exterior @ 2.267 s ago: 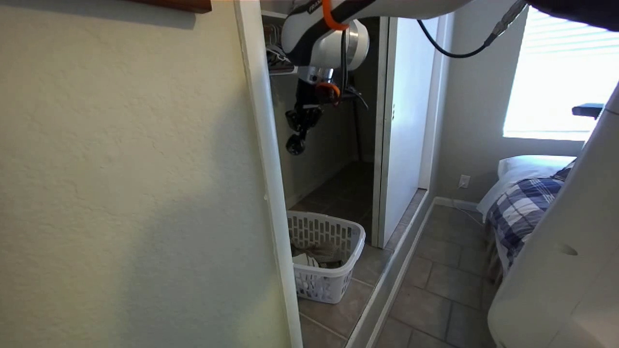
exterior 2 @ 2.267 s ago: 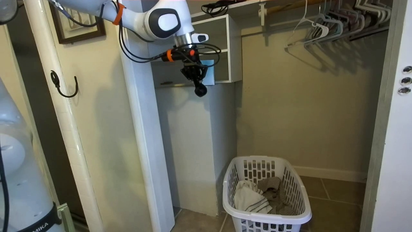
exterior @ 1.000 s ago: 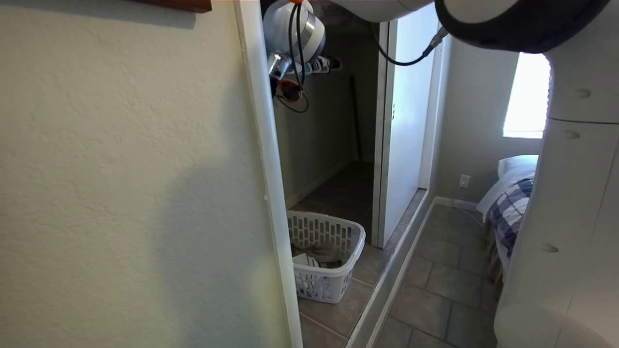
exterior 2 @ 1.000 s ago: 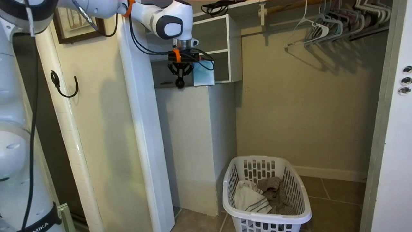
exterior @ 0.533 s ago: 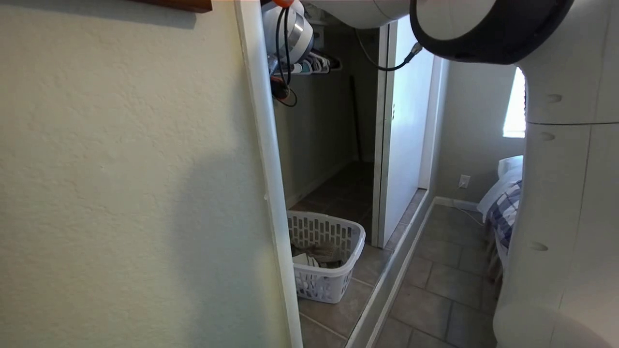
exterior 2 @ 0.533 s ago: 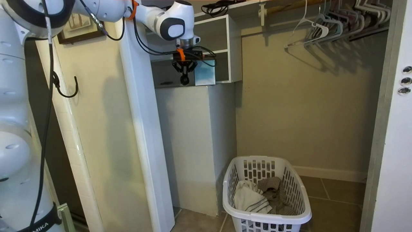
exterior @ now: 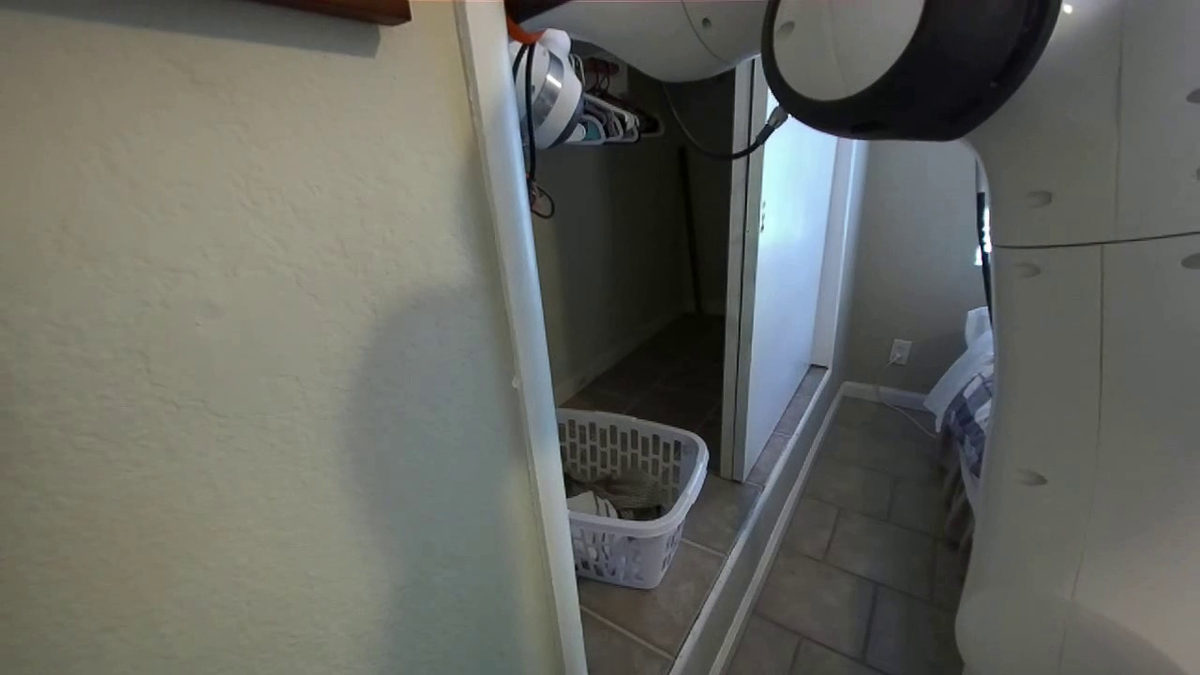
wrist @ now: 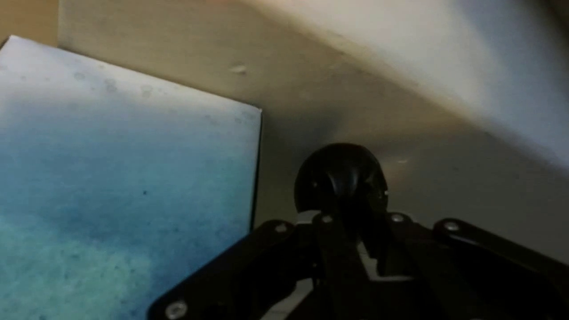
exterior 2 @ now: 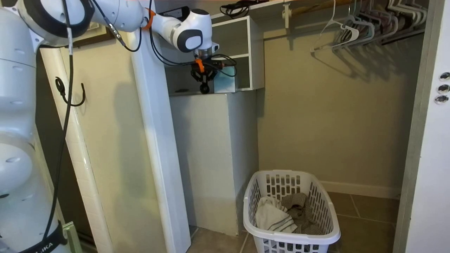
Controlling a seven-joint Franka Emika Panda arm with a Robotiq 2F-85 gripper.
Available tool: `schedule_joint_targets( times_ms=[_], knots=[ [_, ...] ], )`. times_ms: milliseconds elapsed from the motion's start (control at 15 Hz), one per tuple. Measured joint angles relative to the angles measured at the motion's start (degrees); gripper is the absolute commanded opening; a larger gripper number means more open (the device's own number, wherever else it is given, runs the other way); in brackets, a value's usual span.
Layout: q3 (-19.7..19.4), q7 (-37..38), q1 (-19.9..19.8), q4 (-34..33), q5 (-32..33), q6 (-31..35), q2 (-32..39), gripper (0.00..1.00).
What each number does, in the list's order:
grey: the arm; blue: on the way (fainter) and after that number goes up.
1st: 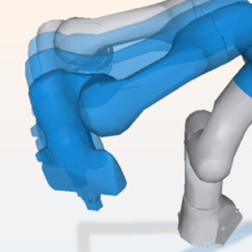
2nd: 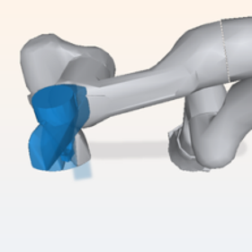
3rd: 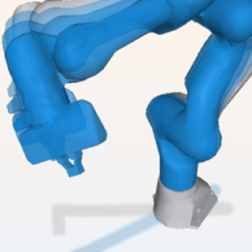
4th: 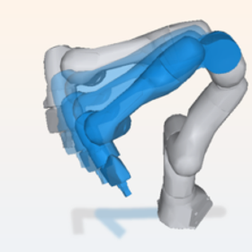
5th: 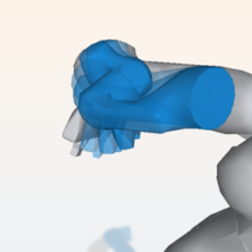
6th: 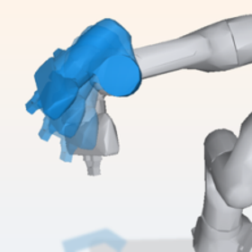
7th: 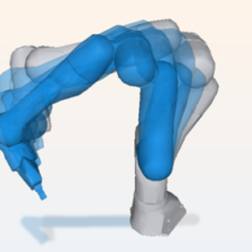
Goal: Pick up the black object on the floor and put it on the bottom shelf
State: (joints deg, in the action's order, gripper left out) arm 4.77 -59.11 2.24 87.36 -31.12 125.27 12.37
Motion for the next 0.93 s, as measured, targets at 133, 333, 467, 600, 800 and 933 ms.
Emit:
schedule_joint_targets(
  times_ms=[133,333,467,600,800,933],
  knots=[
    [0.81,-0.04,-0.04,-0.44,0.00,1.37,0.66,0.40],
    [1.64,-0.32,-0.36,-1.38,0.00,1.21,1.47,0.54],
    [1.92,-0.41,-0.77,-2.25,0.00,-0.76,1.79,0.68],
    [1.99,-0.31,-1.44,-3.60,0.00,-5.34,2.00,0.82],
    [1.92,0.39,-2.91,-6.29,0.10,-14.37,2.07,0.99],
    [1.23,1.87,-3.63,-8.65,1.80,-20.08,2.04,1.00]
  ],
)
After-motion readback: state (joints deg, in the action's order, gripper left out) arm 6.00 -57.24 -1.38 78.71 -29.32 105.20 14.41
